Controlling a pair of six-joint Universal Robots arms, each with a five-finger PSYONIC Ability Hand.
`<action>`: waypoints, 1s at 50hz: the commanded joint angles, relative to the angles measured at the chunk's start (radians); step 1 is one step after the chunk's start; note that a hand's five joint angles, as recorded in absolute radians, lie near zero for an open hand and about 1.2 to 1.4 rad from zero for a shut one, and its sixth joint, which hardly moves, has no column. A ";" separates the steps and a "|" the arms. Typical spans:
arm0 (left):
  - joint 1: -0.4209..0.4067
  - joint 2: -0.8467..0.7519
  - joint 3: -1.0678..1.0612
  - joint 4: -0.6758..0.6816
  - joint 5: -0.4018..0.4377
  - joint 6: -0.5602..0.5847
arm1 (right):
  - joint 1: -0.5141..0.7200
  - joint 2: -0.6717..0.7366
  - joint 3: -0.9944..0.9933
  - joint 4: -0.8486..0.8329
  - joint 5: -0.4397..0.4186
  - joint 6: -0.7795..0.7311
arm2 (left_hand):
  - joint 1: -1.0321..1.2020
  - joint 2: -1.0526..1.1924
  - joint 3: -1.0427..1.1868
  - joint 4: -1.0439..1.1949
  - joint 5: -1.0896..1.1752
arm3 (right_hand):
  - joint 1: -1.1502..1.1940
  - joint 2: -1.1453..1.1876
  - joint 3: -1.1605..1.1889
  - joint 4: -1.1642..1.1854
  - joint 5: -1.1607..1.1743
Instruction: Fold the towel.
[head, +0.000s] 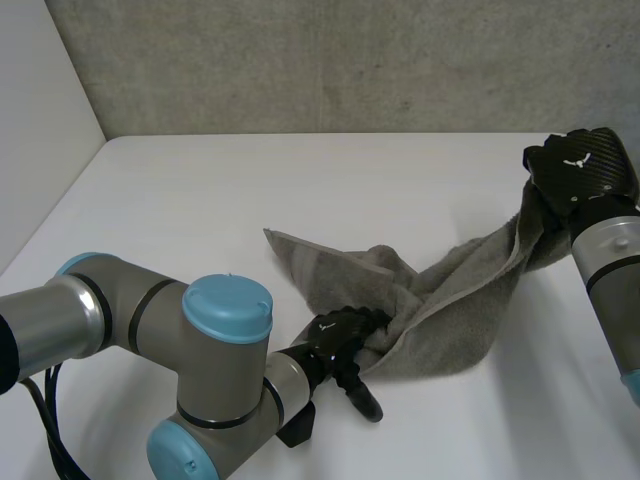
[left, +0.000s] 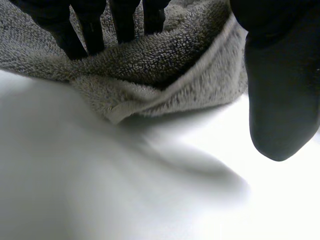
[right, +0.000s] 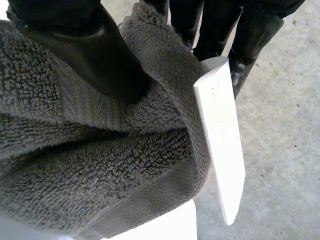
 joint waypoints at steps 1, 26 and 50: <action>0.000 0.000 -0.003 0.000 -0.001 0.031 | -0.019 0.017 -0.012 0.000 0.000 0.000 | -0.006 -0.003 -0.004 -0.002 -0.180 | 0.073 0.080 0.076 0.075 0.060; 0.137 0.385 0.126 -0.093 -0.044 0.080 | -0.019 -0.130 -0.311 0.252 -0.006 0.010 | 1.045 1.048 1.047 1.049 0.871 | 0.073 0.080 0.076 0.075 0.060; 0.286 0.220 0.411 -0.330 -0.090 0.706 | 0.048 0.238 -0.724 0.710 -0.142 -0.101 | 1.045 1.048 1.047 1.049 0.871 | 0.073 0.080 0.076 0.075 0.060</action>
